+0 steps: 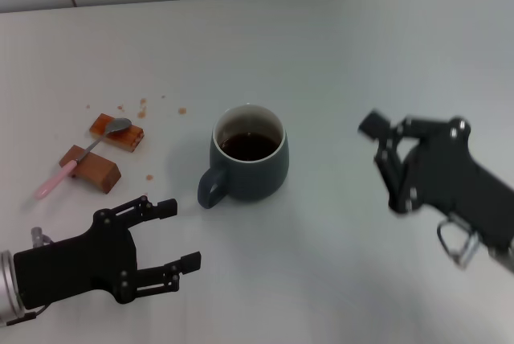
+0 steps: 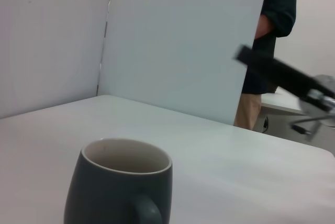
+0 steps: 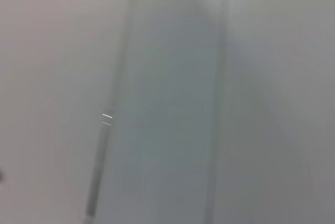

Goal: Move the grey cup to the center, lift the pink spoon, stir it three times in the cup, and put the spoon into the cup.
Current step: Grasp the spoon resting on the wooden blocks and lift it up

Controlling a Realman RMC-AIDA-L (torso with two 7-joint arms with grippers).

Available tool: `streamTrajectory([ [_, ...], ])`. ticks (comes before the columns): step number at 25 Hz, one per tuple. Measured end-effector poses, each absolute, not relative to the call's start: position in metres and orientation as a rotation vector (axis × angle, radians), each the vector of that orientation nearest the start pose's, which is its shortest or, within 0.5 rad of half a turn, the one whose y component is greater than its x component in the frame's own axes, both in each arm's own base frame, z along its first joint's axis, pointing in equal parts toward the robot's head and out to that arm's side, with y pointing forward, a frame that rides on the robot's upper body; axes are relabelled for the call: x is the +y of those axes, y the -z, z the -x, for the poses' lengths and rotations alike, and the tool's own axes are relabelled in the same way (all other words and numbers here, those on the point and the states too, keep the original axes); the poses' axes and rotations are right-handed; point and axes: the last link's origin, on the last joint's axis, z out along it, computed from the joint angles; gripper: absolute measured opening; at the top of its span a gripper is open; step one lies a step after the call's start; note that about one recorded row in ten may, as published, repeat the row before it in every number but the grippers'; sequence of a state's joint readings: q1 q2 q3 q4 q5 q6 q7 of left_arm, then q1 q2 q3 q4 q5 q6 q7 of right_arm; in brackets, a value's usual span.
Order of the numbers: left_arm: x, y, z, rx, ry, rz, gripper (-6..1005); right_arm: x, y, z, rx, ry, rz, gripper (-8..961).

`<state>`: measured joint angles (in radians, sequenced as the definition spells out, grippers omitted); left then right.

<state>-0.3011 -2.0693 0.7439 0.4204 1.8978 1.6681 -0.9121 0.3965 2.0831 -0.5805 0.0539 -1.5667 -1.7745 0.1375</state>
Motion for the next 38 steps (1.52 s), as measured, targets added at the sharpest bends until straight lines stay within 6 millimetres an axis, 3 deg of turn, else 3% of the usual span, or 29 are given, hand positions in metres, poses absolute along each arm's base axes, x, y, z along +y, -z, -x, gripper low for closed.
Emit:
streamTrajectory([
  [4,0.230,0.033,0.314,-0.475,0.856,2.715,850,0.208,0.053,-0.266,-0.062,-1.202,2.217,17],
  [9,0.229,0.033,0.315,-0.478,0.857,2.707,850,0.198,0.059,-0.276,0.071,-1.186,2.283,51],
  [15,0.228,0.032,0.315,-0.478,0.857,2.705,849,0.213,0.052,-0.290,0.273,-1.136,2.450,217],
  [17,0.229,0.032,0.315,-0.477,0.857,2.706,849,0.224,0.052,-0.293,0.387,-1.073,2.587,257],
  [25,0.226,0.032,0.317,-0.491,0.855,2.693,849,0.232,0.045,-0.298,0.410,-1.006,2.631,414],
  [29,0.223,0.031,0.320,-0.513,0.858,2.671,848,0.235,0.039,-0.302,0.408,-0.976,2.625,622],
  [35,0.217,0.020,0.316,-0.539,1.013,2.574,848,0.238,0.036,-0.302,0.402,-0.970,2.616,795],
  [38,0.215,0.011,0.314,-0.531,1.084,2.515,848,0.239,0.035,-0.302,0.398,-0.965,2.614,795],
])
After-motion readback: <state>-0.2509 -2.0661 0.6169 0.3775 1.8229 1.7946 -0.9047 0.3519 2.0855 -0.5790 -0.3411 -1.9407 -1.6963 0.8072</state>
